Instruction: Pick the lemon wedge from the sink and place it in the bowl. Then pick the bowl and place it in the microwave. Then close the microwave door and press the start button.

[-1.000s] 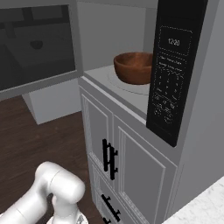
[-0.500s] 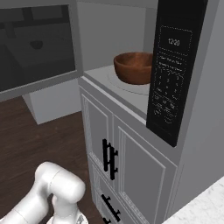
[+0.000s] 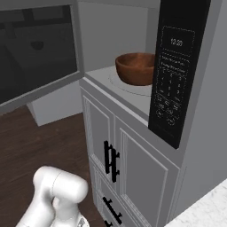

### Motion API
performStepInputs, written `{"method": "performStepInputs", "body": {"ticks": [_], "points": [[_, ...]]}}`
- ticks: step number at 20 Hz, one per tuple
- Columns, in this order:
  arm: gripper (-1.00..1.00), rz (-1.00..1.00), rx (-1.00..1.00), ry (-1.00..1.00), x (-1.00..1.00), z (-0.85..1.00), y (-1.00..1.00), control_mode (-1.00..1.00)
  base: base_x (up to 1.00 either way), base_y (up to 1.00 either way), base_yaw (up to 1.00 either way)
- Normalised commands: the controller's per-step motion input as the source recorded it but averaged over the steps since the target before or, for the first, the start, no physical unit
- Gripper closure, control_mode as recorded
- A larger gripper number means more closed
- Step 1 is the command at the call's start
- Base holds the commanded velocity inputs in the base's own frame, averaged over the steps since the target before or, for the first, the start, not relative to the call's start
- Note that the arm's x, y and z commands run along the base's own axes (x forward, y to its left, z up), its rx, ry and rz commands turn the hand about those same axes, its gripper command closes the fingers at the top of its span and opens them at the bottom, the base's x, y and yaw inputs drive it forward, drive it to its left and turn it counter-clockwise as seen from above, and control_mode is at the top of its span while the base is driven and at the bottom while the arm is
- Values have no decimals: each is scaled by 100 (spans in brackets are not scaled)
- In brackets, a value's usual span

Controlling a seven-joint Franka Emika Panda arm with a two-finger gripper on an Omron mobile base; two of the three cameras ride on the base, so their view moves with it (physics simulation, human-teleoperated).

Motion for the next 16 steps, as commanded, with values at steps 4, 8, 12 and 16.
{"method": "performStepInputs", "body": {"ticks": [4,8,12,16], "points": [[-100,0,33,-25,-44,30,-100,-100,0,0,0],[-100,0,33,-22,-23,48,-100,-100,0,0,0],[-100,0,30,-23,-5,61,-100,-100,0,0,0],[-100,0,21,-8,0,77,-84,-100,0,0,0]]}}
